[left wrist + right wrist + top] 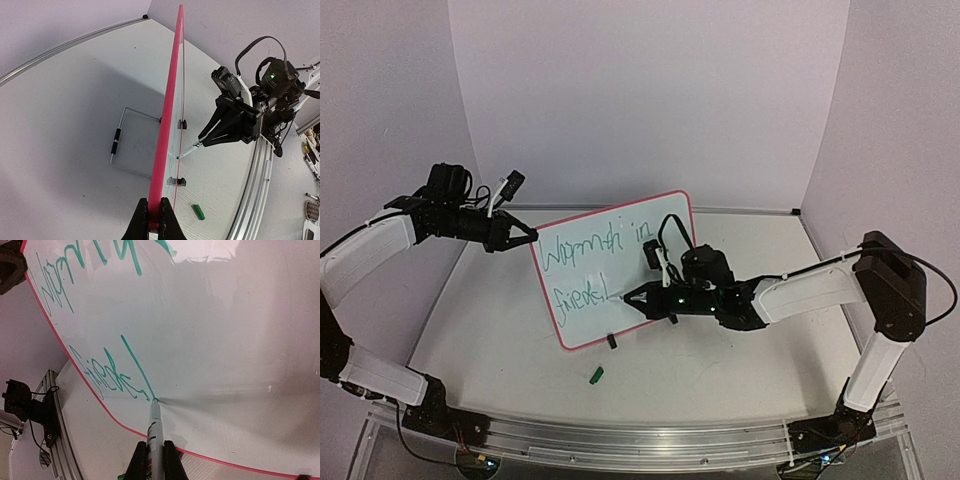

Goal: Write a sentence on the whiteboard
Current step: Write on the whiteboard with the whiteboard marker without the cap.

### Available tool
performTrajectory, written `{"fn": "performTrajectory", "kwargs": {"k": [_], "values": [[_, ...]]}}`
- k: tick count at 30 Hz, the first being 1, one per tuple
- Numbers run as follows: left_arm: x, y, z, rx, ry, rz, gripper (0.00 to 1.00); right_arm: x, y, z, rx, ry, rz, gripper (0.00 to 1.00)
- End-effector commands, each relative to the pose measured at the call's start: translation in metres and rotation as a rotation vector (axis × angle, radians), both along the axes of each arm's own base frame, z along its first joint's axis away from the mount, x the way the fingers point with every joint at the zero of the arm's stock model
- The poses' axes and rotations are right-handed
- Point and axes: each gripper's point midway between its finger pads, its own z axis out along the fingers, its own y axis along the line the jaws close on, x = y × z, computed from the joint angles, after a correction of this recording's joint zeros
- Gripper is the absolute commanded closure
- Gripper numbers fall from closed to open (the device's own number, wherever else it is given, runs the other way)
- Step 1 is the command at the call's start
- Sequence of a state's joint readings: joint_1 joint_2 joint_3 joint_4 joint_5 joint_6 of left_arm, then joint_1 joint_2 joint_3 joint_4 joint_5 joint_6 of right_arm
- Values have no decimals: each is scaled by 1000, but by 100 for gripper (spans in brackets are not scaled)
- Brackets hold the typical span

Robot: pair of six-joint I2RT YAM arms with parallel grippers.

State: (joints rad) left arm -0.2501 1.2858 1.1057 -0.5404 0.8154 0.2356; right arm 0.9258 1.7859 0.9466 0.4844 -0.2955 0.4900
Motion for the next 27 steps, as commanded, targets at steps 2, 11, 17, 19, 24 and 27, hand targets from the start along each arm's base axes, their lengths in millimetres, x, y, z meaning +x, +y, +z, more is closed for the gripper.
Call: {"fn": "performTrajectory", "kwargs": {"k": [2,11,17,19,24,27], "values": [[-15,-5,-40,88,122,-25,100,9,3,29,85,-52,-45,100],[-16,-5,-38,85,116,-27,100,16,-3,47,135,-87,-101,100],[-16,-5,-38,86,117,-27,100,19,-13,38,114,-80,-155,100],[-16,-5,-38,85,117,-26,100,19,-18,36,108,-77,-170,100],[-16,-5,-38,86,117,-27,100,17,-21,28,92,-64,-175,100],[-16,-5,-38,86,118,-27,100,15,-20,19,74,-47,-163,100]]}}
